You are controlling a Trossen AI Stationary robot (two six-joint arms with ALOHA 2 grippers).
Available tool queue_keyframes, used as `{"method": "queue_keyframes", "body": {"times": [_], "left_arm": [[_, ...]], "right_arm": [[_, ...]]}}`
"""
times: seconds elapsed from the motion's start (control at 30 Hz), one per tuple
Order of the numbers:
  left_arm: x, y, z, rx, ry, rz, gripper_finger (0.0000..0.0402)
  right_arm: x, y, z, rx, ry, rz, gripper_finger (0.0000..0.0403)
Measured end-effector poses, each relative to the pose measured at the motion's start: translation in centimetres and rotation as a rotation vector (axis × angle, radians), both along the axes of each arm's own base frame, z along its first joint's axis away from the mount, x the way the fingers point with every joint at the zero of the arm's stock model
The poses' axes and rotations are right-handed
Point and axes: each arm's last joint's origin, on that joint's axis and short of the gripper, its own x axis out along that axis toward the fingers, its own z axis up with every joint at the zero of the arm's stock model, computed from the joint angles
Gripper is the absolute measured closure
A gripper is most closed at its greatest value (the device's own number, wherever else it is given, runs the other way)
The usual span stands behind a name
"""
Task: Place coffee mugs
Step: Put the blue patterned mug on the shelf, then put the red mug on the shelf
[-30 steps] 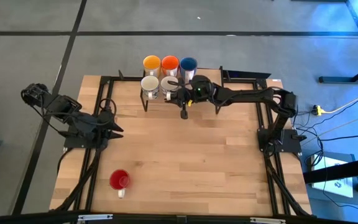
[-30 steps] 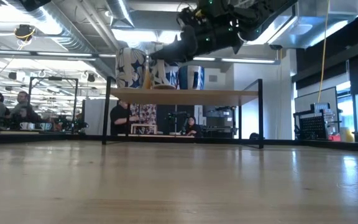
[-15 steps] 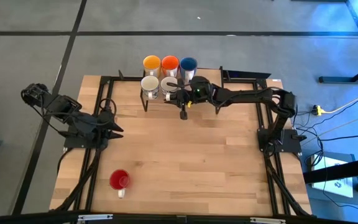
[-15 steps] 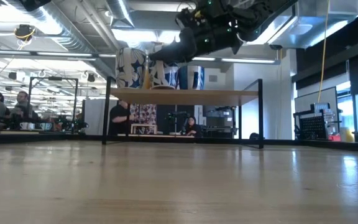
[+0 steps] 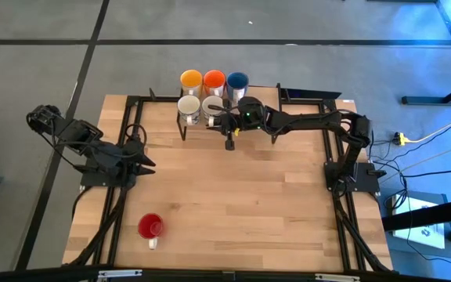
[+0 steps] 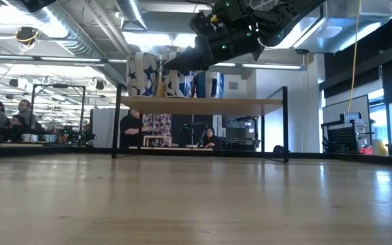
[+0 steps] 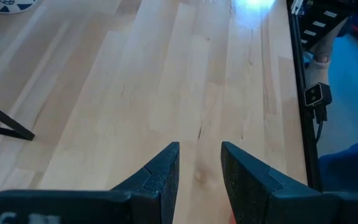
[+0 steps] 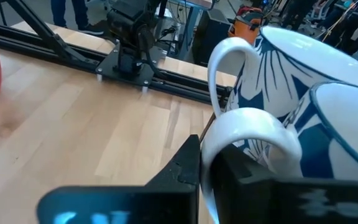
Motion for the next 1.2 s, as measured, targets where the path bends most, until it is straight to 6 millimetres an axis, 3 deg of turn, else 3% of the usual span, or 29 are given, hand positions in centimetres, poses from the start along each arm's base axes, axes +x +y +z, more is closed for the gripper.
{"method": "queue_keyframes", "body": {"times": [0.37, 0.8, 1.2], "left_arm": [[0.0, 0.0, 0.0, -0.001, 0.001, -0.001, 0.0289], [0.0, 0.0, 0.0, 0.0, 0.0, -0.001, 0.0289], [0.0, 0.0, 0.0, 0.0, 0.001, -0.001, 0.0289]], "right_arm": [[-0.1, -0.1, -0.3, 0.052, 0.028, -0.065, 0.0357], [-0.2, -0.2, -0.4, 0.097, 0.053, -0.115, 0.0253], [-0.1, -0.3, 1.8, 0.13, 0.222, -0.158, 0.0242]]}}
